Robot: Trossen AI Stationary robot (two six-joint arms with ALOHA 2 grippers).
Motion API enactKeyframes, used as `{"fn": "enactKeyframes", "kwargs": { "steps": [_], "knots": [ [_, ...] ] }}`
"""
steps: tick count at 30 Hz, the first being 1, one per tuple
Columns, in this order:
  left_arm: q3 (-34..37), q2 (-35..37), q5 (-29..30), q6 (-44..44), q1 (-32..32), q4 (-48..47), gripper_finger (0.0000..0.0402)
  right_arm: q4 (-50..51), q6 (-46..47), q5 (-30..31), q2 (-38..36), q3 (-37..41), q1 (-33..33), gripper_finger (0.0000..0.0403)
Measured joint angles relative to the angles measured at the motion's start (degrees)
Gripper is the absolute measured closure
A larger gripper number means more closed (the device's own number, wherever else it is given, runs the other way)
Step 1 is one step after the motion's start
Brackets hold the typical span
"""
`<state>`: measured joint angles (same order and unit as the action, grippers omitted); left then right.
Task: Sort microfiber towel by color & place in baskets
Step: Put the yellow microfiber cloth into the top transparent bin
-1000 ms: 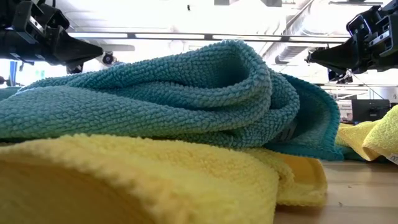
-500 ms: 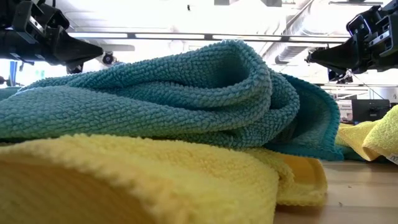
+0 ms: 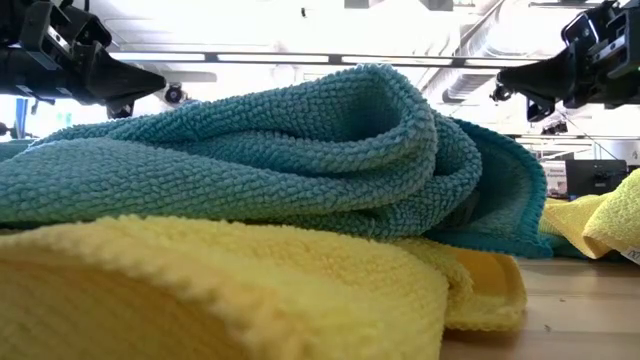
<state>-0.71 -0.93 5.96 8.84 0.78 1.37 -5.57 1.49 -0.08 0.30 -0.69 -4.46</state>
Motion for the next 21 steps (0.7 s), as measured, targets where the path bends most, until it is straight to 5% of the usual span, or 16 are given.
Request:
{"fn": "enactKeyframes", "kwargs": {
  "steps": [11,17,21],
  "knots": [
    [0.0,0.0,0.0,0.0,0.0,0.0,0.0401,-6.1,-0.7,5.4,0.1,-1.3,0.0,0.0402],
    [0.0,0.0,0.0,0.0,0.0,0.0,0.0401,9.3,-6.4,11.2,5.8,-18.2,0.0,0.0402],
    [0.0,0.0,0.0,0.0,0.0,0.0,0.0401,26.2,-0.2,17.9,16.3,-34.1,0.0,0.0403]
  ]
}}
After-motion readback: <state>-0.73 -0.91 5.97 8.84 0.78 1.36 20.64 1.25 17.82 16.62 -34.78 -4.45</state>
